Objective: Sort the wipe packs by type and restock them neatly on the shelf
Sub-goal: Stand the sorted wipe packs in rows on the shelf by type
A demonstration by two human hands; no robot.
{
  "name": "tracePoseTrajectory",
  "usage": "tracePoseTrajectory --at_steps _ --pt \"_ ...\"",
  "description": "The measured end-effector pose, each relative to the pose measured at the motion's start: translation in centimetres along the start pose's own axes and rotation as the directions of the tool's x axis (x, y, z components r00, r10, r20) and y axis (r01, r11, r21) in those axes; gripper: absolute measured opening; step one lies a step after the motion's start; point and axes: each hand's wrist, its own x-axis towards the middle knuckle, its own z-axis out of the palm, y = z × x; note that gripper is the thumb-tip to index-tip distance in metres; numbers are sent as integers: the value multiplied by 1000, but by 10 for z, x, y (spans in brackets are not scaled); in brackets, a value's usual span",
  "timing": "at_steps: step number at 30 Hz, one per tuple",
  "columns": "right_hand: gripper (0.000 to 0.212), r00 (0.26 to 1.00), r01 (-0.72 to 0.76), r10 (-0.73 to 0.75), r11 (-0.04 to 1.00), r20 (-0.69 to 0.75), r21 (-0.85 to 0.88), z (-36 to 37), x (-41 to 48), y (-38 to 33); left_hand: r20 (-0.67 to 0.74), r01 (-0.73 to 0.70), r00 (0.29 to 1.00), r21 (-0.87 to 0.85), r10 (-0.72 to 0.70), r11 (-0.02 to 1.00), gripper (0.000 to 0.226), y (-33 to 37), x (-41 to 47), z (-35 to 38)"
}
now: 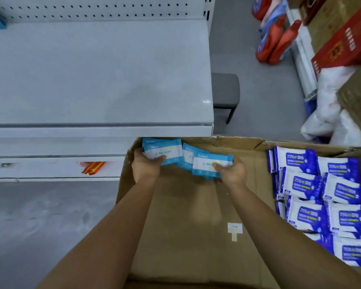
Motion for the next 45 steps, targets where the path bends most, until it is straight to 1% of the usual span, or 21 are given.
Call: tracePoseTrajectory --at_steps 2,4,6,8,10,12,15,16,18,20,23,27,30,35,41,45 --pt "35 997 -61 58 995 50 79 -10 -15 -1 60 5 998 -7 -4 1000 47 -2 -10 -6" --pt "32 993 -75 65 992 100 100 -22 -32 -4 100 31 995 -41 -27 999 36 -1 -23 -17" --pt "26 988 -38 22 994 153 102 -35 -52 -10 157 46 987 -154 -21 987 27 0 -37 -31" --pt "21 980 4 -26 994 200 110 -49 -72 -18 189 35 982 -253 14 967 21 1 -55 -53" --pt "21 970 35 -66 990 232 137 -61 -92 -29 177 3 983 -318 57 948 22 0 -74 -77" --pt "23 961 79 -122 981 250 177 -71 -111 -43 167 8 984 -406 65 914 27 -3 -94 -99" --pt "25 939 142 -206 962 275 235 -79 -138 -65 137 -9 987 -486 87 874 15 -7 -121 -132" --pt "25 931 161 -234 952 279 260 -79 -148 -74 129 -20 986 -514 100 858 18 -8 -126 -144" --pt "23 911 216 -302 929 280 299 -73 -170 -97 120 -58 982 -540 145 840 31 -6 -129 -174" --pt "22 881 275 -373 904 290 326 -61 -194 -121 102 -91 979 -550 174 830 33 0 -125 -207" --pt "19 836 341 -459 865 302 369 -34 -232 -151 37 -158 975 -577 218 801 23 10 -115 -264" --pt "25 803 379 -504 844 319 379 19 -285 -177 22 -193 965 -621 263 759 17 -1 -100 -351" --pt "27 788 422 -529 837 314 349 64 -322 -189 -9 -243 954 -604 299 759 18 -28 -82 -415" --pt "27 779 444 -558 814 287 375 139 -381 -205 -24 -304 934 -580 357 756 19 -64 -48 -508" --pt "22 739 505 -620 768 263 394 205 -435 -235 -48 -375 909 -529 415 761 16 -65 -14 -573" --pt "23 728 555 -643 756 236 348 230 -432 -267 -19 -358 905 -570 424 740 22 -49 14 -589"
